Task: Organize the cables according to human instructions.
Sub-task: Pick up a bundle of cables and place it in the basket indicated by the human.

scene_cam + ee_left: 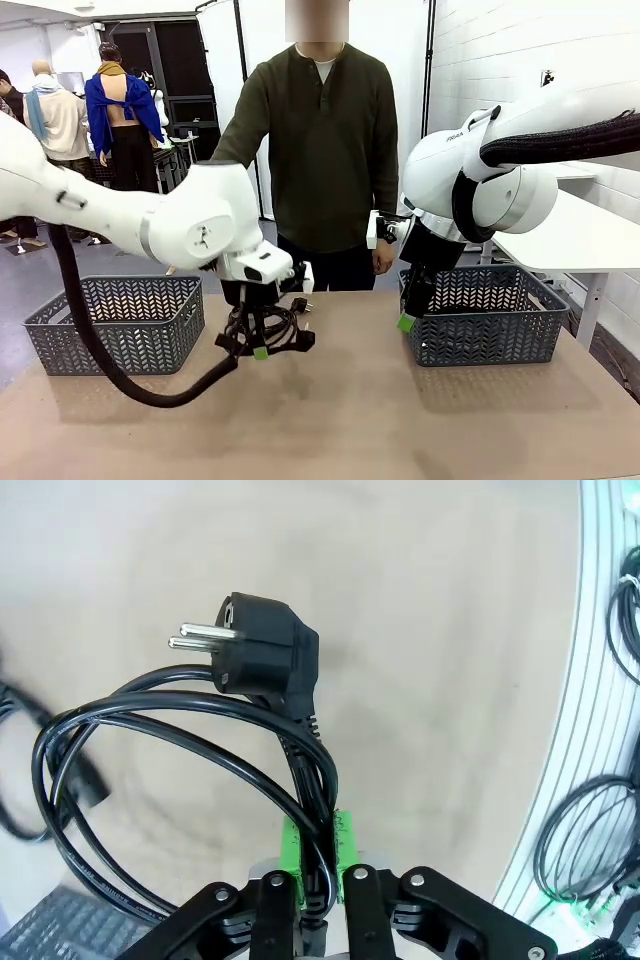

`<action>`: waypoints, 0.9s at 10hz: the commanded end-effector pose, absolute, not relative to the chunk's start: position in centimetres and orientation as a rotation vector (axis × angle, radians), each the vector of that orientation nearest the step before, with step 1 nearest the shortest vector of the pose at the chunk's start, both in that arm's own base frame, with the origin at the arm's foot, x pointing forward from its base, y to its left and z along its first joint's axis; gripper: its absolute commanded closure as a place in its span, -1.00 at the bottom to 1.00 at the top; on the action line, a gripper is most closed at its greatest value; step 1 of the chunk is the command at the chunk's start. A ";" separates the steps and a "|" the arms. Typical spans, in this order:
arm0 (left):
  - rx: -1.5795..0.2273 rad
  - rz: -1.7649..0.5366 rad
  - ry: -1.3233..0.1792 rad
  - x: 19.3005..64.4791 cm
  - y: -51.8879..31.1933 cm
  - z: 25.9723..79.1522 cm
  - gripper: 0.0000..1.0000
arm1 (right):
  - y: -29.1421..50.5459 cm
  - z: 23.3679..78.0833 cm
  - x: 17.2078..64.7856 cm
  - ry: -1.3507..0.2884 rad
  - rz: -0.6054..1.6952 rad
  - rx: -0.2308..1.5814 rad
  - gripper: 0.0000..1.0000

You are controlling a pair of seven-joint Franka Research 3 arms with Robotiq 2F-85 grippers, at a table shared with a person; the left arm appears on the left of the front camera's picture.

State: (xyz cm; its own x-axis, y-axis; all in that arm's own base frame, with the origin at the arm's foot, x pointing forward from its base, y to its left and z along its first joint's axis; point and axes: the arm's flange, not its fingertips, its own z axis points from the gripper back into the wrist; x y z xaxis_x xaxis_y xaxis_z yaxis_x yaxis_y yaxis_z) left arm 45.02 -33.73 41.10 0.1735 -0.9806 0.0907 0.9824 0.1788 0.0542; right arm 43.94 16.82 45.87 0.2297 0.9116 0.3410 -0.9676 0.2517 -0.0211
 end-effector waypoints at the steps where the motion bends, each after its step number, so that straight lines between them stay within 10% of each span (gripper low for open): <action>1: 0.015 -1.435 -0.105 44.8 -31.7 44.6 1.00 | 16.9 45.9 44.0 -0.308 1.308 0.201 -1.00; 9: 0.017 -1.527 -0.167 45.8 -15.8 55.2 1.00 | 16.9 45.9 44.0 -0.308 1.308 0.201 -1.00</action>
State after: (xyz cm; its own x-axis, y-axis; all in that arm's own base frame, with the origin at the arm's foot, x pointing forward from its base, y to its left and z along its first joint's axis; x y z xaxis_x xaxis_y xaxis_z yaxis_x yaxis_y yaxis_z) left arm 46.49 -17.24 55.08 0.0725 -0.9926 0.0973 0.9899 0.0836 0.1145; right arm 43.94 16.80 45.89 0.2297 0.9114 0.3415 -0.9675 0.2518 -0.0212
